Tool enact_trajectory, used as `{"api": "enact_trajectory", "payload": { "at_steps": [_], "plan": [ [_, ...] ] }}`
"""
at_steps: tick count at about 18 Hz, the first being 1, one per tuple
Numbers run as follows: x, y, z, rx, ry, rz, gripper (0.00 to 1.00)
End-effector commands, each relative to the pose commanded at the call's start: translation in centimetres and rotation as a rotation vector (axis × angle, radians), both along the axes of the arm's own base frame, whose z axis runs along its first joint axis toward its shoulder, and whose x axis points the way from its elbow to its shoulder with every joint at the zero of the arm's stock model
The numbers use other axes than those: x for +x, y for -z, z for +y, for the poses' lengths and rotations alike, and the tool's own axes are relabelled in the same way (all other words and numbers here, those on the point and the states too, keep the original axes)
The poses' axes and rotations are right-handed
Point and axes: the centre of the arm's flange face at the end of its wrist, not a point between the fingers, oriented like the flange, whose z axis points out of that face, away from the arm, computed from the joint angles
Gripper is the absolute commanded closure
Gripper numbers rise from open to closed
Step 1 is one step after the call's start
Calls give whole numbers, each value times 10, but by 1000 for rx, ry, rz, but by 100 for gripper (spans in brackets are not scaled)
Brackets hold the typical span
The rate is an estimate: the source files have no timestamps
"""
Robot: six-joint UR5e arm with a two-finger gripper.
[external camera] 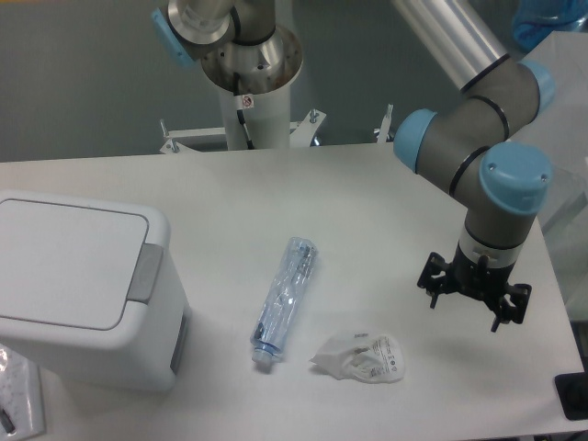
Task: Open the trash can
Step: 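Move the gripper from its start pose toward the trash bin area, then swing the gripper over the bottle to the trash bin lid edge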
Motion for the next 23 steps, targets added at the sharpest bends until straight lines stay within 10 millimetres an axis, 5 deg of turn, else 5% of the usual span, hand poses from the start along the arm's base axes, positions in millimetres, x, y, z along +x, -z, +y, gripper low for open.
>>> {"api": "enact_trajectory", "payload": {
  "at_steps": [8, 15, 20, 23],
  "plan": [
    [60, -85, 65, 289, -112, -54, 0],
    [129, -119, 108, 395, -93, -147, 0],
    [172, -142, 115, 415, -131, -196, 0],
    [193, -145, 99, 413, -172, -237, 0]
  ]
}}
